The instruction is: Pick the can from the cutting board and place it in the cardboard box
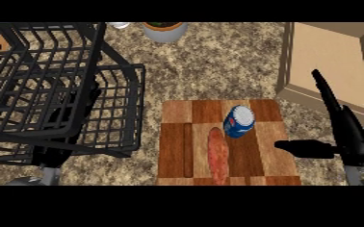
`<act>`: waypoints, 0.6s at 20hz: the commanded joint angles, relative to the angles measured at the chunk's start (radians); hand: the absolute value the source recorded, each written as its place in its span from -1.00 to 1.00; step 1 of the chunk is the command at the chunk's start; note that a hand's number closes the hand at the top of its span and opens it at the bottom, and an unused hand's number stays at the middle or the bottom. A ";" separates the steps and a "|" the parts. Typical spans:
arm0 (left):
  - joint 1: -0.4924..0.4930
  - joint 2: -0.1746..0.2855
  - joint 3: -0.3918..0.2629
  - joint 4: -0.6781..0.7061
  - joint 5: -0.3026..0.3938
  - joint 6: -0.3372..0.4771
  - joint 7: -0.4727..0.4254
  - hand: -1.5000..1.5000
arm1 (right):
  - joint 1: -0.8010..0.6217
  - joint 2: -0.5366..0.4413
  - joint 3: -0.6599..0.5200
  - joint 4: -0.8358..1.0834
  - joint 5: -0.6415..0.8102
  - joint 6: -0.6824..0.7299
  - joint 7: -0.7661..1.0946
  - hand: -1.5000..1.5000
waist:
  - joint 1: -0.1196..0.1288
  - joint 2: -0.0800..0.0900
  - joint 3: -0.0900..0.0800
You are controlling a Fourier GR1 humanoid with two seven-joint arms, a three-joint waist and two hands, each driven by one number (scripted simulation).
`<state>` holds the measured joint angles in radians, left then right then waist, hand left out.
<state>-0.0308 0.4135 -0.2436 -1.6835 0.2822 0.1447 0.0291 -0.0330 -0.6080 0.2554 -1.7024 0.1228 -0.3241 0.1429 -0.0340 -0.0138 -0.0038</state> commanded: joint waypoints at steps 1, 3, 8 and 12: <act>-0.062 0.048 -0.061 0.014 -0.078 -0.044 0.016 0.00 | 0.030 -0.095 0.143 -0.010 0.318 -0.058 0.010 -1.00 | -0.014 0.010 -0.003; -0.055 0.023 -0.080 0.032 -0.083 -0.032 0.013 0.00 | 0.048 -0.108 0.199 -0.073 0.436 -0.081 0.049 -1.00 | -0.025 0.007 -0.003; -0.065 0.014 -0.087 0.066 -0.100 -0.024 -0.008 0.00 | 0.038 -0.142 0.258 -0.300 0.639 0.013 0.331 -1.00 | -0.033 0.006 -0.004; -0.081 0.016 -0.104 0.041 -0.116 -0.012 0.015 0.00 | 0.004 -0.173 0.298 -0.477 0.598 0.258 0.537 -1.00 | -0.021 0.009 -0.003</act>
<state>-0.0198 0.4415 -0.2520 -1.6898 0.2518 0.1656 0.0374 -0.0017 -0.7668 0.5014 -2.0439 0.6869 -0.2182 0.5079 -0.0494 -0.0186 -0.0091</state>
